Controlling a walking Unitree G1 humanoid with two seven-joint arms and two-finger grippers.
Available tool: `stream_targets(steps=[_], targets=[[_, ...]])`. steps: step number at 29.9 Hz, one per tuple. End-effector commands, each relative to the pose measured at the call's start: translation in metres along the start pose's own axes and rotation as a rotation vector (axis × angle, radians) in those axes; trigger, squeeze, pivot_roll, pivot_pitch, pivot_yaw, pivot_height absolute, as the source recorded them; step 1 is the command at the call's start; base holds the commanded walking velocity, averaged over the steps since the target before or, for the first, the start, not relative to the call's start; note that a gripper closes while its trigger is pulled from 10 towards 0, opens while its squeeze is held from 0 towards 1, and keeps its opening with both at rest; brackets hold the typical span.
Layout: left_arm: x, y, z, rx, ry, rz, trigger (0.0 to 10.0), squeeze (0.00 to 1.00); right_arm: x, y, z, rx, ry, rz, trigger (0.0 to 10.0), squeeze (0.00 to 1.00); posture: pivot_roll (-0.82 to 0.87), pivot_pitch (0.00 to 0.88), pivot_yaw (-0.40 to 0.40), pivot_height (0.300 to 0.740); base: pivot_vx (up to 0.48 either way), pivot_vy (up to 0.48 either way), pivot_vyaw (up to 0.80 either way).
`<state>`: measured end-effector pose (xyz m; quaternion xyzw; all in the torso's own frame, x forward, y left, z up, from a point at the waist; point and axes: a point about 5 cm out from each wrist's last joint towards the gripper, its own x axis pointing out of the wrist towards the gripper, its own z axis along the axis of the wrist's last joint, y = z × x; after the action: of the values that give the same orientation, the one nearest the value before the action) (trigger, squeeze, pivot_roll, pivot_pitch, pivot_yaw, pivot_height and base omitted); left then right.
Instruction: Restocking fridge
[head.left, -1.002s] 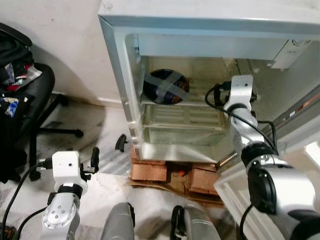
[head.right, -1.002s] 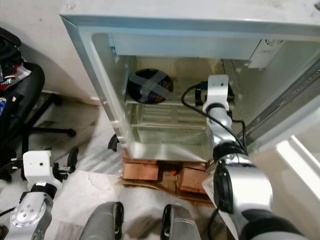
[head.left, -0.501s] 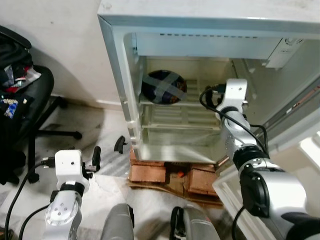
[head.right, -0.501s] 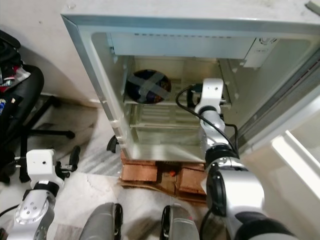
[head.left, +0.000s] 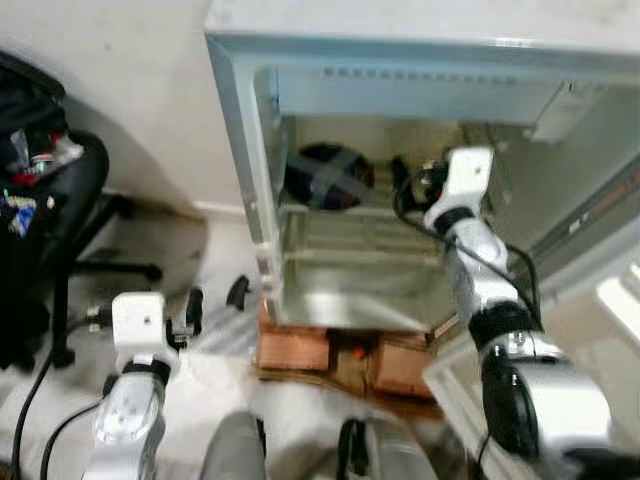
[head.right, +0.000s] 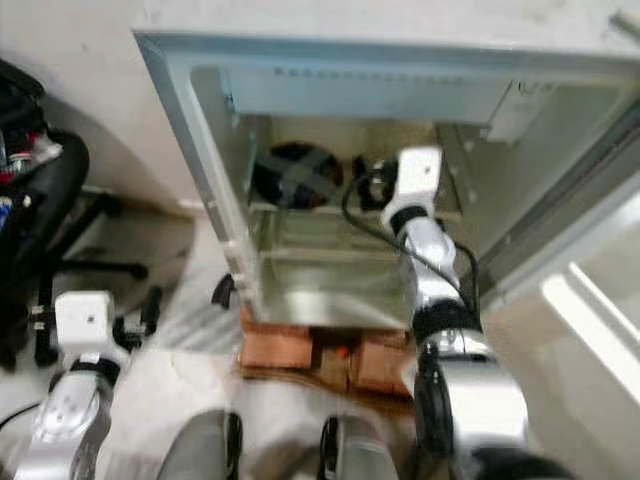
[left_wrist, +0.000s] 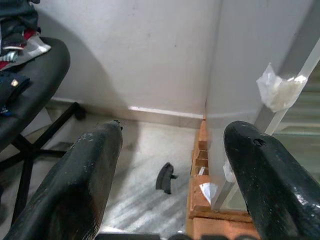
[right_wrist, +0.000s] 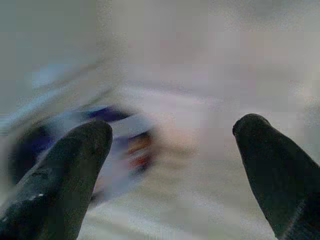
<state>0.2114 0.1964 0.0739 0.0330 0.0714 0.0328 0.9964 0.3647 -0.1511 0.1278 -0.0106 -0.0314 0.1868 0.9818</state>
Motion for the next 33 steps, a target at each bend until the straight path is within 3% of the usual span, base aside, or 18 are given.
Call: stream_targets(steps=[1, 7, 10, 14, 21, 24, 33], targets=[[-0.003, 0.004, -0.006, 0.005, 0.02, 0.021, 10.0, 0.0, -0.003, 0.004, 0.001, 0.025, -0.003, 0.087, 10.0, 1.0, 0.24, 0.099, -0.024, 0.74, 0.0, 0.0, 0.0], [0.0, 0.004, -0.005, 0.0, 0.008, 0.021, 10.0, 0.0, -0.017, 0.011, -0.001, 0.083, 0.007, 0.303, 10.0, 1.0, 0.23, 0.091, -0.016, 0.74, 0.0, 0.0, 0.0], [0.0, 0.003, -0.005, -0.002, 0.006, 0.015, 10.0, 0.0, -0.025, 0.02, -0.012, 0.097, 0.089, 0.451, 10.0, 1.0, 0.23, 0.092, -0.013, 0.74, 0.0, 0.0, 0.0], [-0.001, 0.003, -0.003, -0.007, 0.003, 0.008, 10.0, 0.0, -0.029, 0.039, -0.037, -0.005, 0.257, 0.595, 10.0, 0.98, 0.24, 0.116, -0.02, 0.74, 0.0, 0.0, 0.0], [-0.019, 0.0, -0.003, -0.009, 0.01, 0.027, 10.0, 0.0, -0.018, 0.072, -0.064, -0.067, 0.445, 0.605, 10.0, 0.98, 0.3, 0.18, -0.056, 0.74, 0.0, 0.0, 0.0], [-0.029, 0.001, -0.005, -0.017, 0.026, 0.05, 10.0, 0.0, -0.013, 0.082, -0.065, -0.101, 0.457, 0.604, 10.0, 0.97, 0.32, 0.206, -0.072, 0.74, 0.0, 0.0, 0.0], [-0.029, 0.001, -0.005, -0.017, 0.026, 0.05, 10.0, 0.0, -0.013, 0.082, -0.065, -0.101, 0.457, 0.604, 10.0, 0.97, 0.32, 0.206, -0.072, 0.74, 0.0, 0.0, 0.0]])
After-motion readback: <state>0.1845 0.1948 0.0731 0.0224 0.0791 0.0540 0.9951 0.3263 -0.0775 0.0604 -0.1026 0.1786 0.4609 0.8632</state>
